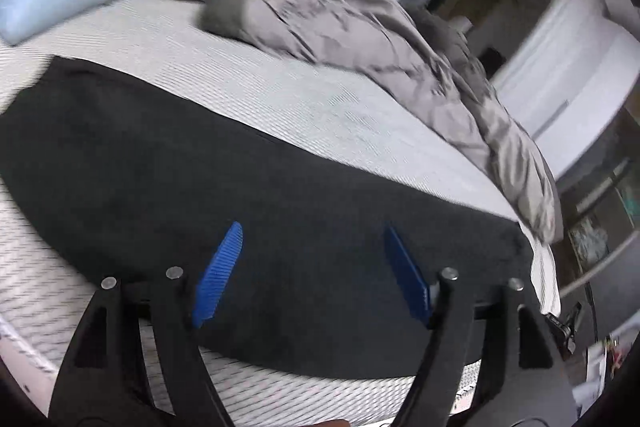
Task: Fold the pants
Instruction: 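Pull the pants flat with the left gripper while the right gripper holds the waistband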
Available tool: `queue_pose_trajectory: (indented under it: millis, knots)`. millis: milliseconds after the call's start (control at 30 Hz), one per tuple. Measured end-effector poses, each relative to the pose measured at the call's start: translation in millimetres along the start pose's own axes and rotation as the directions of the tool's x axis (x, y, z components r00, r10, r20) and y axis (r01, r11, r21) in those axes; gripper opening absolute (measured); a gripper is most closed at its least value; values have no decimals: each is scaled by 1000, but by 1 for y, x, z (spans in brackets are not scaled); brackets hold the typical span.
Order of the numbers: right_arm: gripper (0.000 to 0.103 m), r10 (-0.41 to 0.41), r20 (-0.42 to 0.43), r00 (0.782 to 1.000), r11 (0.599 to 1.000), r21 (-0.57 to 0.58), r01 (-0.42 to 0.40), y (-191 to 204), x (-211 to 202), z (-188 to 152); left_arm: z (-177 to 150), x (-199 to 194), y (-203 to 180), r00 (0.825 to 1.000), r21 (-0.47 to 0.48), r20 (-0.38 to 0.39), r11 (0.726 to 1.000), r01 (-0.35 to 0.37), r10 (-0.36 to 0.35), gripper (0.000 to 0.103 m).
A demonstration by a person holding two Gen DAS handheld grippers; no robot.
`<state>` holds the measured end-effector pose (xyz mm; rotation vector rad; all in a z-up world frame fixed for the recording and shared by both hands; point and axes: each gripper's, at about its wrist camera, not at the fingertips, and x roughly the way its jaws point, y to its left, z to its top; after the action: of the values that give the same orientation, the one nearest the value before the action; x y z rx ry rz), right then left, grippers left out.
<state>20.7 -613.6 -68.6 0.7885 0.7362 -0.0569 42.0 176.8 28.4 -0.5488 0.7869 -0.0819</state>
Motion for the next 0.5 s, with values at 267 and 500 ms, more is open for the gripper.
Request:
queue_pose_trajectory:
  millis: [267,500]
  knots:
    - [45,-74,130,989,985,-147,93,24,-26,-3,-27,84,-65,993,136,-116,990,-20,36,79]
    - [27,-120,112,986,984,-121,133,24,0,-7,-61,96,-97,989,304,-111,950,-65,103,92]
